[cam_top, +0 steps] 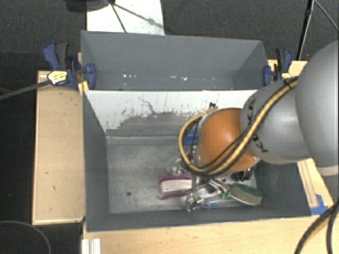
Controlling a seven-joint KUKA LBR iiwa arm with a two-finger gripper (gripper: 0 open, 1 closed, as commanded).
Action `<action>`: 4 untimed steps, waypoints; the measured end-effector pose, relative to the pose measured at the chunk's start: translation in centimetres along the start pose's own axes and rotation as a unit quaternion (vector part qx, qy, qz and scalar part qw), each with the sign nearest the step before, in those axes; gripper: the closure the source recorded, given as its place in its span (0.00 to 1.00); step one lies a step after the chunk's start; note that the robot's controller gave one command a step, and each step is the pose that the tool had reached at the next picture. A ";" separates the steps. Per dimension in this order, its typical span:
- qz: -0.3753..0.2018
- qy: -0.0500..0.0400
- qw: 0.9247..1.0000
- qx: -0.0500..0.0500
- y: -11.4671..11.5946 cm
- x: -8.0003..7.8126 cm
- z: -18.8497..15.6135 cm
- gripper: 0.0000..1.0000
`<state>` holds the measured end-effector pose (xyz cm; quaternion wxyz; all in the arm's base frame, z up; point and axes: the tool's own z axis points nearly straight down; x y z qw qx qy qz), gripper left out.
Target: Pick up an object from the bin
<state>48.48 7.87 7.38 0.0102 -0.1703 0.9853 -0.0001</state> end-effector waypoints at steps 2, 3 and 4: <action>-0.094 0.007 0.996 -0.003 2.6 -1.1 -3.4 1.00; -0.201 0.006 0.980 -0.004 2.8 -1.9 -7.9 1.00; -0.204 0.006 0.979 -0.003 3.4 -3.1 -14.5 1.00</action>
Offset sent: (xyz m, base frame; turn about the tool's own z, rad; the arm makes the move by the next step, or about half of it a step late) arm 0.0000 0.0000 0.0000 0.0000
